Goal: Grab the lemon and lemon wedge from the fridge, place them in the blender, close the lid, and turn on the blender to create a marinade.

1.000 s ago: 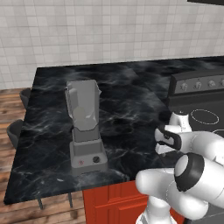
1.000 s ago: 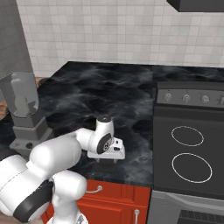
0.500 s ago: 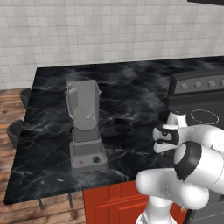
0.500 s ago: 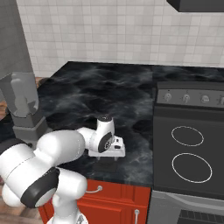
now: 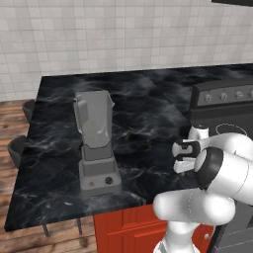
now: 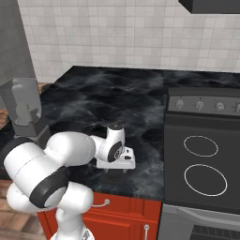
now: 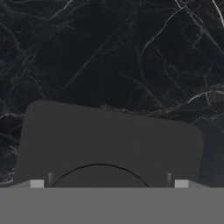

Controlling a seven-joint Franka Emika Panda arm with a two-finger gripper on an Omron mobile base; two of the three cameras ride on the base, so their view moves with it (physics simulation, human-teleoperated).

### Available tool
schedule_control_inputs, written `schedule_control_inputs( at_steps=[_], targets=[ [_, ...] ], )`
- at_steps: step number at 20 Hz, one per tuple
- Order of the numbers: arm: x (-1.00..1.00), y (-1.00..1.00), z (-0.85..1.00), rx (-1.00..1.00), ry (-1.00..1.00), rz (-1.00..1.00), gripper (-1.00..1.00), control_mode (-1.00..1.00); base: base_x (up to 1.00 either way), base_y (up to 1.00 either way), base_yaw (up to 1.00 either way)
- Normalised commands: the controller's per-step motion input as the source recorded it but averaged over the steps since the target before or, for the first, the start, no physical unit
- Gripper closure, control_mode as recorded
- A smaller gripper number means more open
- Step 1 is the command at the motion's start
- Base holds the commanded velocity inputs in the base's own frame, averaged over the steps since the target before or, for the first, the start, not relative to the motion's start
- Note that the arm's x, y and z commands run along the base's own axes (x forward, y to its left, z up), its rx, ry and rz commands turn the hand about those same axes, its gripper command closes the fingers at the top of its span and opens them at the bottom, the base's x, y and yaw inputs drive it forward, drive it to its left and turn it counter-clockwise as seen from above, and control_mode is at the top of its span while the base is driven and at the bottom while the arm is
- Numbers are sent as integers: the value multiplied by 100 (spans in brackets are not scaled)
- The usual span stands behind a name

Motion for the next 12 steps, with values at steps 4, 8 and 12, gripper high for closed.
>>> schedule_control_inputs(
  at_steps=[4, 8, 12],
  targets=[
    [0, 0, -56, 0, 5, 0, 100, -100, 0, 0, 0],
    [0, 0, -28, 0, 1, 0, 100, -100, 0, 0, 0],
    [-1, 1, 14, 0, -2, 0, 100, -100, 0, 0, 0]
  ],
)
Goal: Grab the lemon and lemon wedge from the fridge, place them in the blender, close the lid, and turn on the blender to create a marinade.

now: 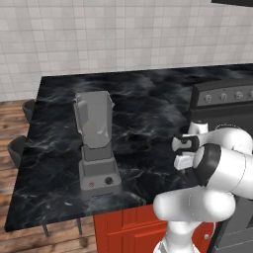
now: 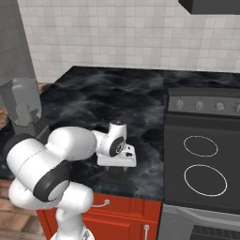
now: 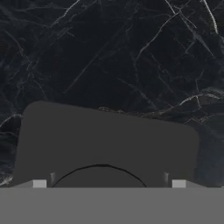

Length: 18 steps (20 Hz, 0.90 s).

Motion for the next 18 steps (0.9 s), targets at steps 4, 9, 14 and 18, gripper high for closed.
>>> schedule_control_inputs(
  at_steps=[4, 9, 14, 18],
  targets=[
    [0, 0, 62, 0, -5, 0, 100, -100, 0, 0, 0],
    [0, 9, 91, 0, -9, 0, 100, -100, 0, 0, 0],
    [0, 17, 100, 0, -7, 0, 100, -100, 0, 0, 0],
    [0, 29, 100, 0, -5, -2, 100, -100, 0, 0, 0]
  ],
)
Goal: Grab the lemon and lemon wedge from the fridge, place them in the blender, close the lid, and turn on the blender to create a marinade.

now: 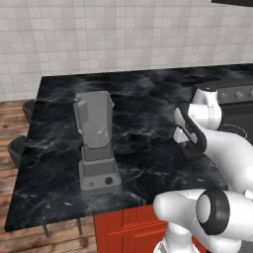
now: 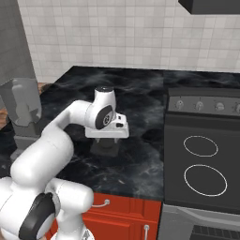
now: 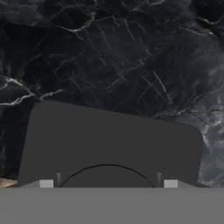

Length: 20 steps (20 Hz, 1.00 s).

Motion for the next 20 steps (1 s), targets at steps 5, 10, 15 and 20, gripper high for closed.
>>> schedule_control_inputs(
  at_steps=[5, 10, 15, 20],
  targets=[
    [-8, 37, 100, 0, -7, -3, 100, -100, 0, 0, 0],
    [-27, 34, 75, 0, -7, -6, 100, -100, 0, 0, 0],
    [-59, 0, 21, 4, -16, -4, 100, -100, 0, 0, 0],
    [-41, 42, 97, 2, -23, -15, 100, -100, 0, 0, 0]
  ],
)
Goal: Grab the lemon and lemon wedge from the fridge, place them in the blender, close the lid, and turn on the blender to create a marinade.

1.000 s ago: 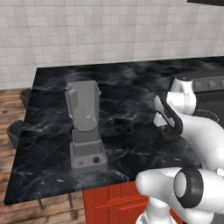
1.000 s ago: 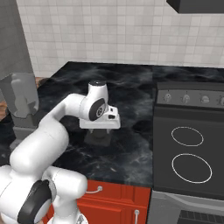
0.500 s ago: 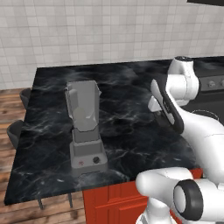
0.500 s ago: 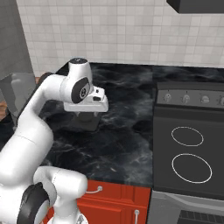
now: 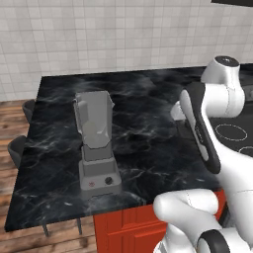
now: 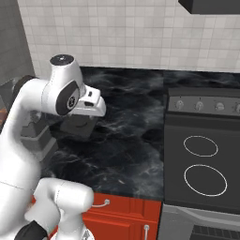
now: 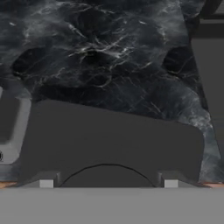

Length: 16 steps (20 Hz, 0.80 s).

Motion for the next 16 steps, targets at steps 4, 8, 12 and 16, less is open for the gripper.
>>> schedule_control_inputs(
  at_steps=[4, 8, 12, 16],
  targets=[
    [-24, 70, 100, 0, -16, -11, 100, -100, 0, 0, 0],
    [-18, 82, 100, 0, -8, -12, 100, -100, 0, 0, 0],
    [0, 84, 81, 0, -5, -12, 100, -100, 0, 0, 0],
    [0, 65, 68, 0, -3, -8, 100, -100, 0, 0, 0]
  ],
)
